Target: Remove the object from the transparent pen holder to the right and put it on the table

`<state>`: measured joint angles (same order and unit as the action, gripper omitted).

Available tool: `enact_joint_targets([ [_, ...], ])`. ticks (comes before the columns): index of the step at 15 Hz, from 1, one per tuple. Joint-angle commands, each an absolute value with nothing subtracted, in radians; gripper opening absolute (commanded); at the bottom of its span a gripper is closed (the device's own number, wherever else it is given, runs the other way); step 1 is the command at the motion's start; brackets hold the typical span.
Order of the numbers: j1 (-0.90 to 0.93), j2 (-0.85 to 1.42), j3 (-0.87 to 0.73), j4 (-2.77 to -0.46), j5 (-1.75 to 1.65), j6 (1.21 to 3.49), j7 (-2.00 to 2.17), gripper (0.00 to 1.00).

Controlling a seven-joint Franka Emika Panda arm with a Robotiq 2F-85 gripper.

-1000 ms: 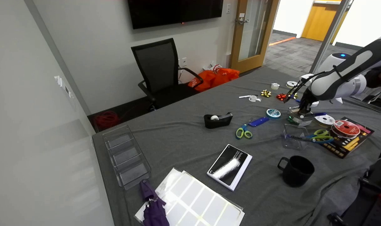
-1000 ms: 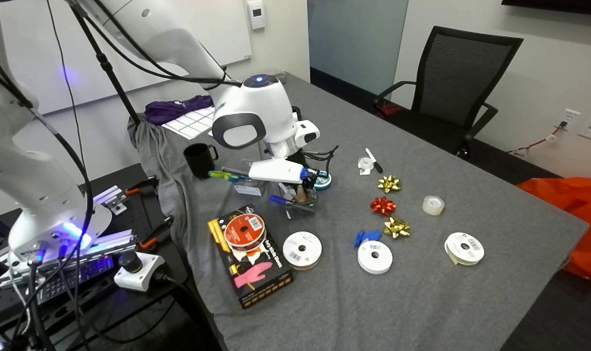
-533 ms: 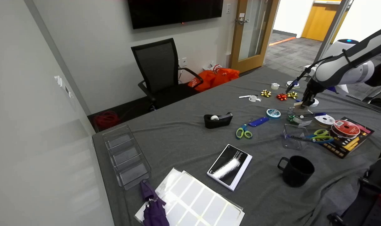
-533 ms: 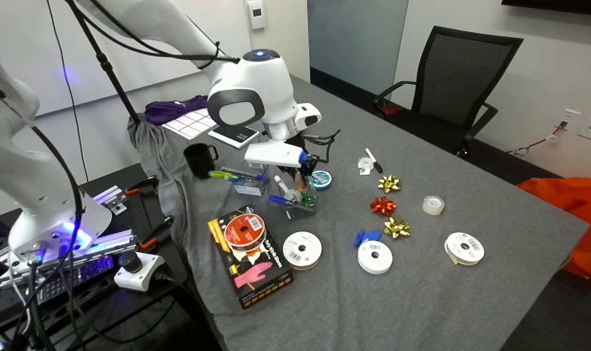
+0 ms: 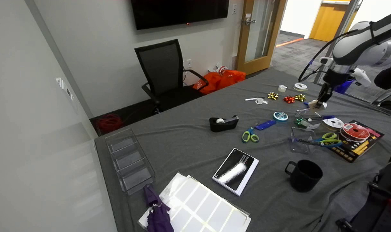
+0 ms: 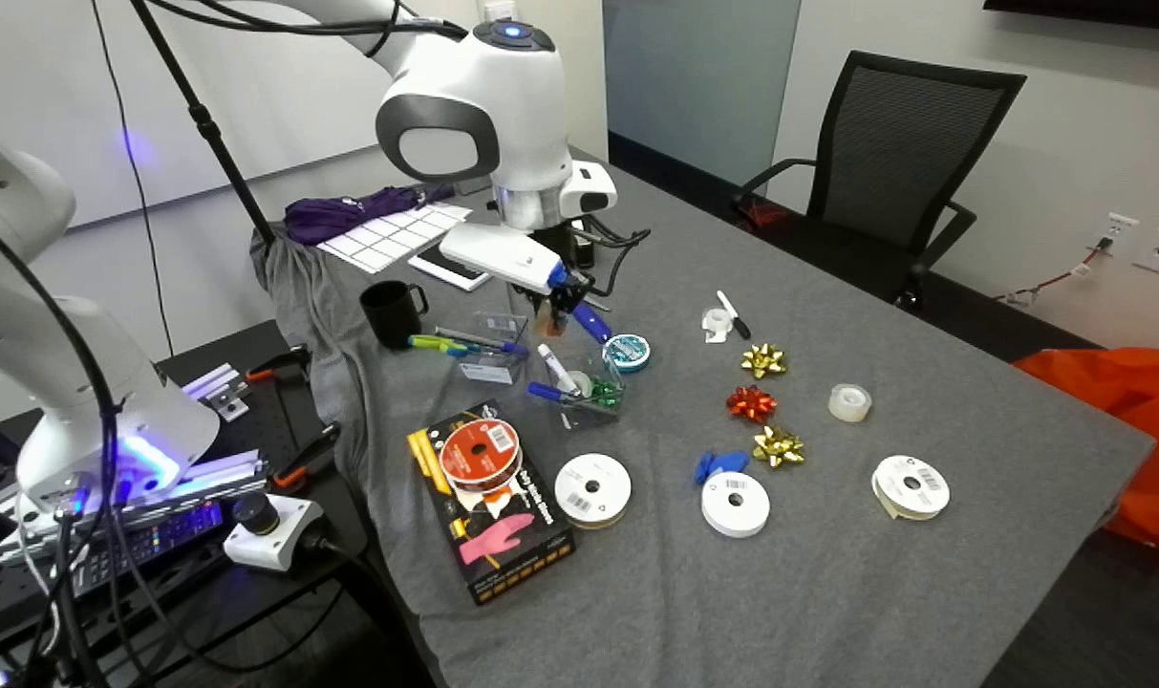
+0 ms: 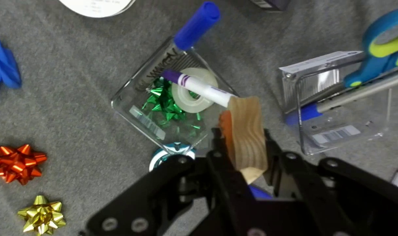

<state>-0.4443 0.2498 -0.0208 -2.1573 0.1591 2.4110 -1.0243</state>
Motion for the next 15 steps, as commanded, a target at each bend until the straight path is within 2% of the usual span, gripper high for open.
enact_joint_targets([
  [1, -0.41, 0.204, -0.058, -2.158, 0.277, 2.294, -1.018, 0.07],
  [10, -0.314, 0.351, -0.04, -2.026, 0.685, 2.403, -0.76, 0.07],
  [15, -0.28, 0.526, -0.04, -1.896, 0.683, 2.596, -0.583, 0.07],
])
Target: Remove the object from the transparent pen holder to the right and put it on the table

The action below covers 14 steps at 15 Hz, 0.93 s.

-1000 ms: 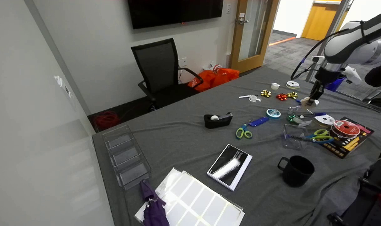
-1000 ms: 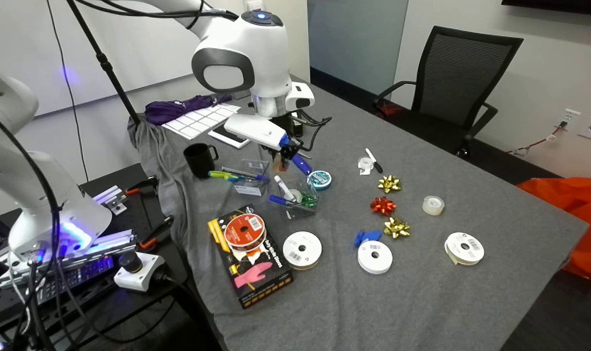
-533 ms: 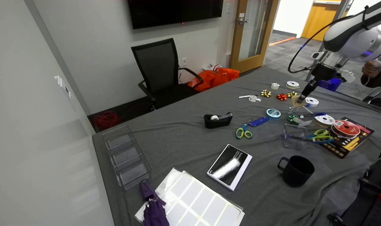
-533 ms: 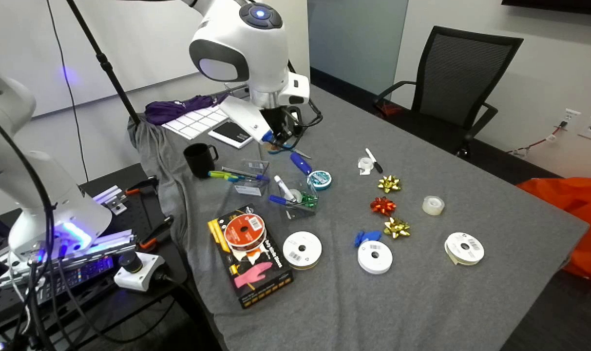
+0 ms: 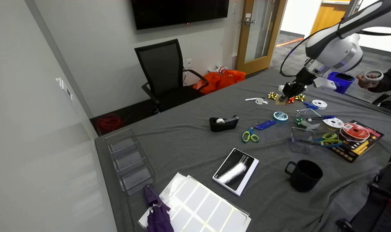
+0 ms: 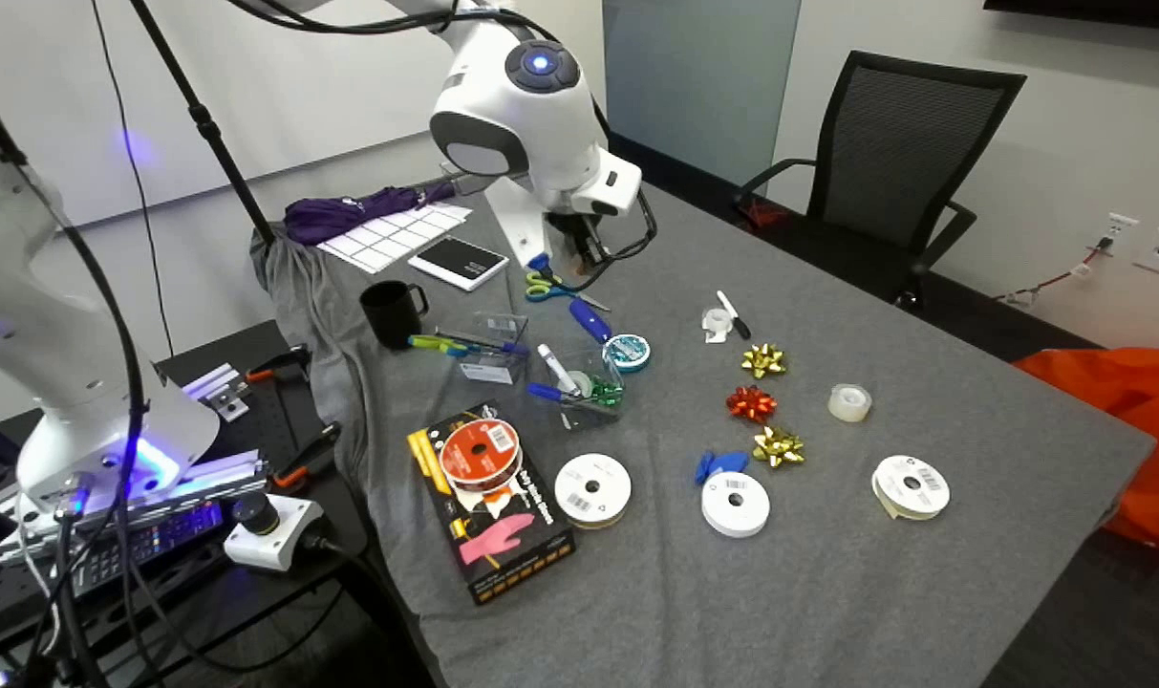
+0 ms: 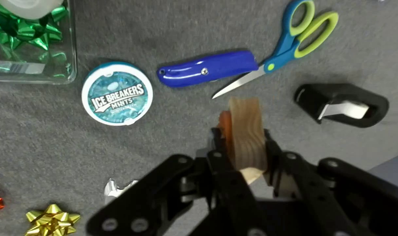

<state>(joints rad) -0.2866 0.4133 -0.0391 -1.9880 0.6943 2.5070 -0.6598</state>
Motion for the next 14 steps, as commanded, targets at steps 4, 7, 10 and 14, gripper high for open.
enact_joint_targets([
  [4, -0.29, 0.665, -0.024, -1.794, 0.627, 2.729, -0.456, 0.07],
  [7, -0.289, 0.75, -0.029, -1.729, 0.527, 2.785, -0.326, 0.07],
  [10, -0.292, 0.811, -0.027, -1.672, 0.425, 2.826, -0.203, 0.07],
  [14, -0.308, 0.869, -0.002, -1.616, 0.369, 2.931, -0.135, 0.07],
])
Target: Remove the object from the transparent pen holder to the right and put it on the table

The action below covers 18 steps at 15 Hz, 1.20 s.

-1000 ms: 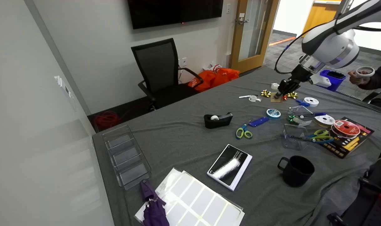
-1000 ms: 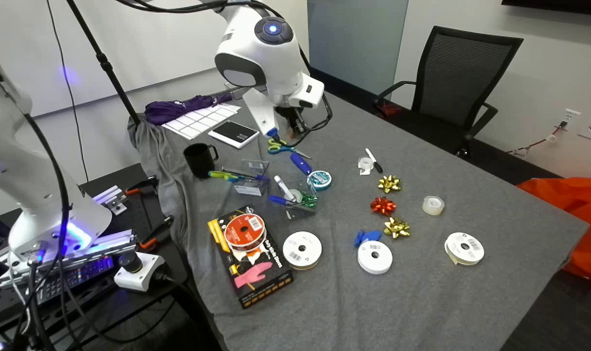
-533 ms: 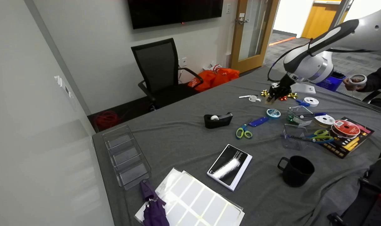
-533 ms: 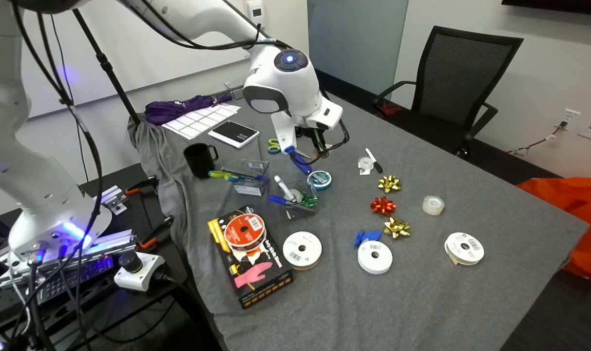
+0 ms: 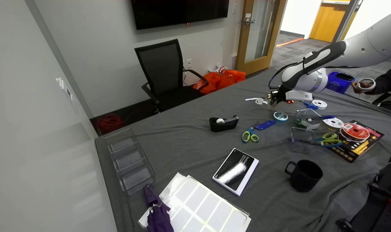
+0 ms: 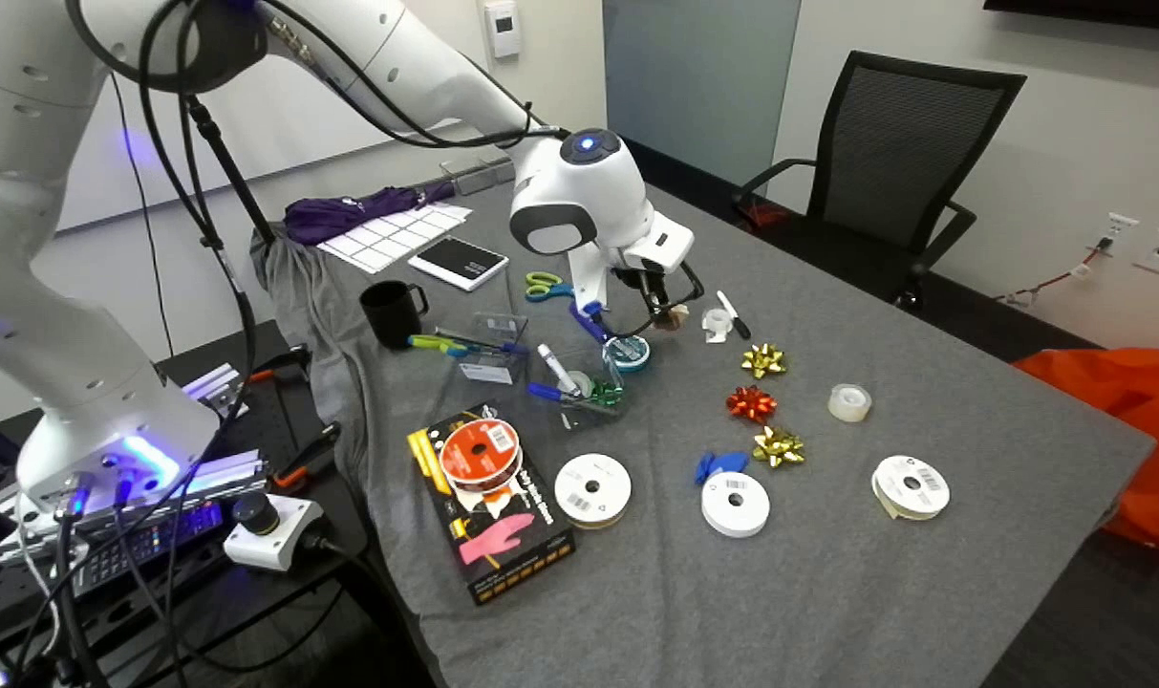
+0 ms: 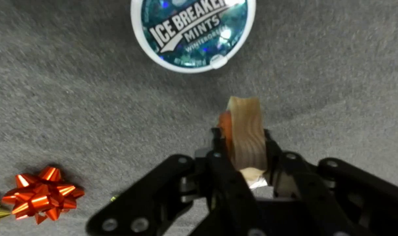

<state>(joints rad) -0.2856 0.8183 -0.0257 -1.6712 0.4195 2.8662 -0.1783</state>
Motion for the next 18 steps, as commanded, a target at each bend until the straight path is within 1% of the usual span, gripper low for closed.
enact_joint_targets([
  [1, -0.3, 0.879, -0.014, -1.611, 0.346, 2.949, -0.121, 0.53],
  [2, -0.296, 0.887, -0.021, -1.606, 0.324, 2.96, -0.106, 0.54],
  [5, -0.291, 0.903, -0.033, -1.603, 0.268, 2.98, -0.073, 0.73],
  [6, -0.292, 0.907, -0.035, -1.603, 0.255, 2.984, -0.064, 0.81],
  [8, -0.293, 0.909, -0.037, -1.602, 0.235, 2.984, -0.053, 0.95],
  [9, -0.293, 0.91, -0.038, -1.602, 0.227, 2.983, -0.047, 0.99],
  [10, -0.294, 0.91, -0.038, -1.601, 0.222, 2.982, -0.044, 1.0],
  [18, -0.316, 0.88, -0.012, -1.623, 0.211, 2.965, -0.059, 1.0],
])
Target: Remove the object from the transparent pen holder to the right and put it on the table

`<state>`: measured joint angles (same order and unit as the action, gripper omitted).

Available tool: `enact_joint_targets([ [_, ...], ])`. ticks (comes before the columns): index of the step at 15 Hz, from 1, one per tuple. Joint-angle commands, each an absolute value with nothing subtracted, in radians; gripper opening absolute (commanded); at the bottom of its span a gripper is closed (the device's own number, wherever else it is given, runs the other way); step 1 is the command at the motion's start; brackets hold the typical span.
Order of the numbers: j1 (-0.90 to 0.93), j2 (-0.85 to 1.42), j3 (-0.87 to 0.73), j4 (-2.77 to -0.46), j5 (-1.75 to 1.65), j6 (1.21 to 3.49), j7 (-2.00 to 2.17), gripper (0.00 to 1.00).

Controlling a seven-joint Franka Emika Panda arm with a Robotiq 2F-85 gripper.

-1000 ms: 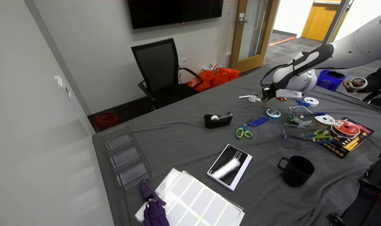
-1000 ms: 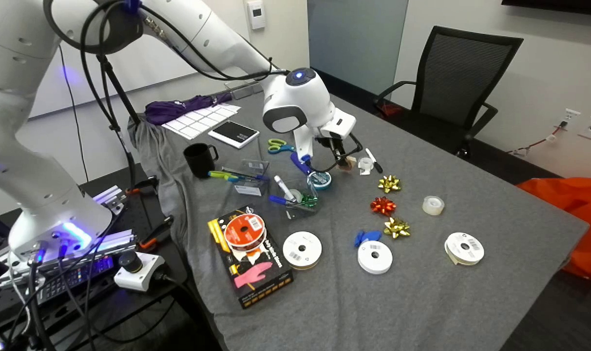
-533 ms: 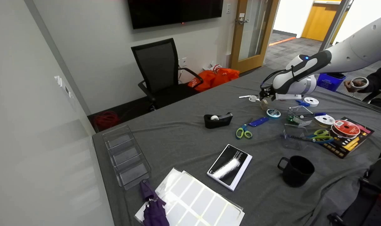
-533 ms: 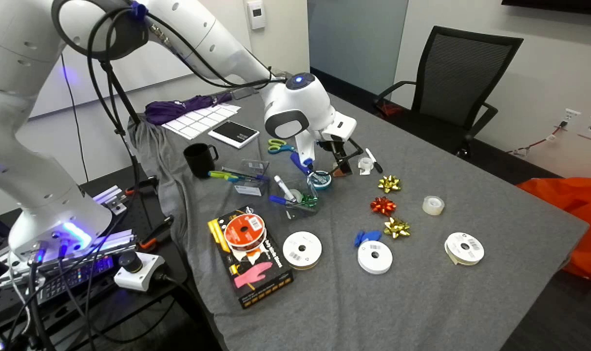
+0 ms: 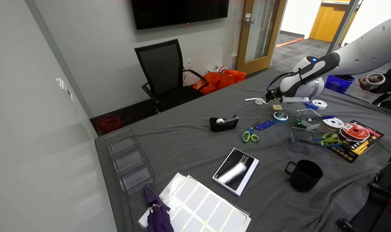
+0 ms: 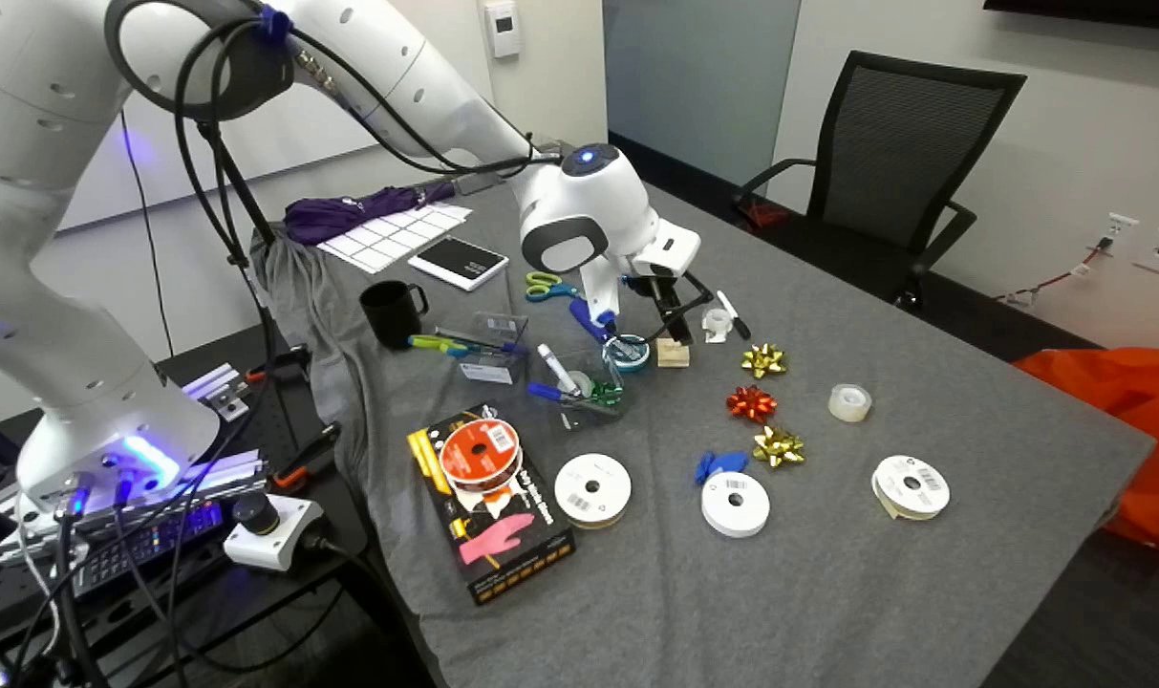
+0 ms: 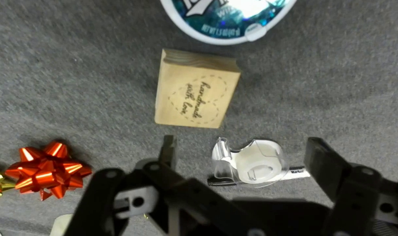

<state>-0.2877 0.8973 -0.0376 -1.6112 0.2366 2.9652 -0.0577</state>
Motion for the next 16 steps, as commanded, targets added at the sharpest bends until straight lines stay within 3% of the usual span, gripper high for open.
enact_joint_targets([
  [1, -0.331, 0.852, 0.002, -1.643, 0.208, 2.938, -0.078, 1.0],
  [7, -0.43, 0.685, 0.072, -1.739, 0.175, 2.752, -0.243, 1.0],
  [16, -0.457, 0.471, -0.015, -1.83, 0.136, 2.376, -0.537, 1.0],
])
